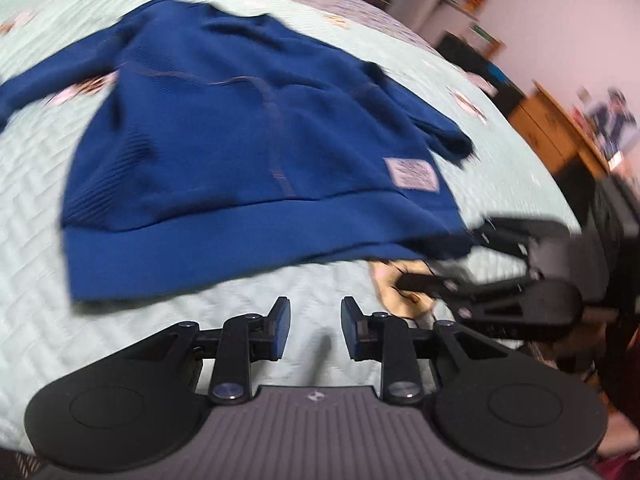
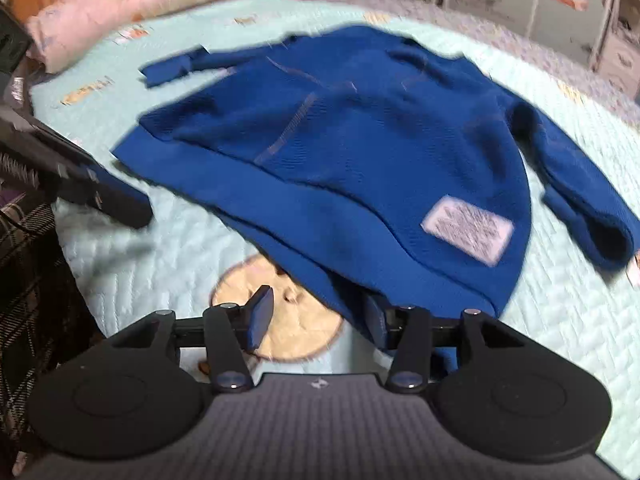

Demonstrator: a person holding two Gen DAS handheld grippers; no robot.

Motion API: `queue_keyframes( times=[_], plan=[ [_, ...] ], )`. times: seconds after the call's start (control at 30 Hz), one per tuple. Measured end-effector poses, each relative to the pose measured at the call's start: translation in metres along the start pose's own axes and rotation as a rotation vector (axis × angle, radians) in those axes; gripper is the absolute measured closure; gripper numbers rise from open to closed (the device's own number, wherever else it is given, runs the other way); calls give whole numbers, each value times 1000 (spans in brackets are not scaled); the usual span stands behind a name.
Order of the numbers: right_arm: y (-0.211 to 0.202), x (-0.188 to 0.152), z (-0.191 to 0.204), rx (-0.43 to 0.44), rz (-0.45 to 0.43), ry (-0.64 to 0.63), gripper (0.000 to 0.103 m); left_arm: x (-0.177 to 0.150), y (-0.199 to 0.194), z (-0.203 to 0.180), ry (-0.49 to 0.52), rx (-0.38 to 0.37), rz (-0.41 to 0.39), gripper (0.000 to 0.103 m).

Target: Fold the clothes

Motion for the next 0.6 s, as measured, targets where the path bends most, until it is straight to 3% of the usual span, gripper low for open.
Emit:
queue_keyframes(
  times=[0.2, 0.3, 0.43, 0.6],
  plan=[
    [-6, 23, -16, 42, -140, -9, 52, 14, 21, -6, -7, -91, -11, 73],
    [-4, 37, -34, 64, -135, 58, 52, 22, 34, -8, -6, -105, -15, 72],
    [-2, 48, -57, 119, -137, 264, 52, 39, 35, 1, -16, -56, -61, 72],
    [5, 45, -69, 41, -136, 339, 52, 60, 28, 44, -1, 134, -95, 77]
  ],
)
Point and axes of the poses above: each gripper's, at about its wrist camera, not at the fingertips, and y roughly the way its jaws point, z to its left, x to its top, the point moved 5 cm from there along y, roughly the way its jaws point, and after that the axes turned 2 degrees about y, right-handed, at the moved point
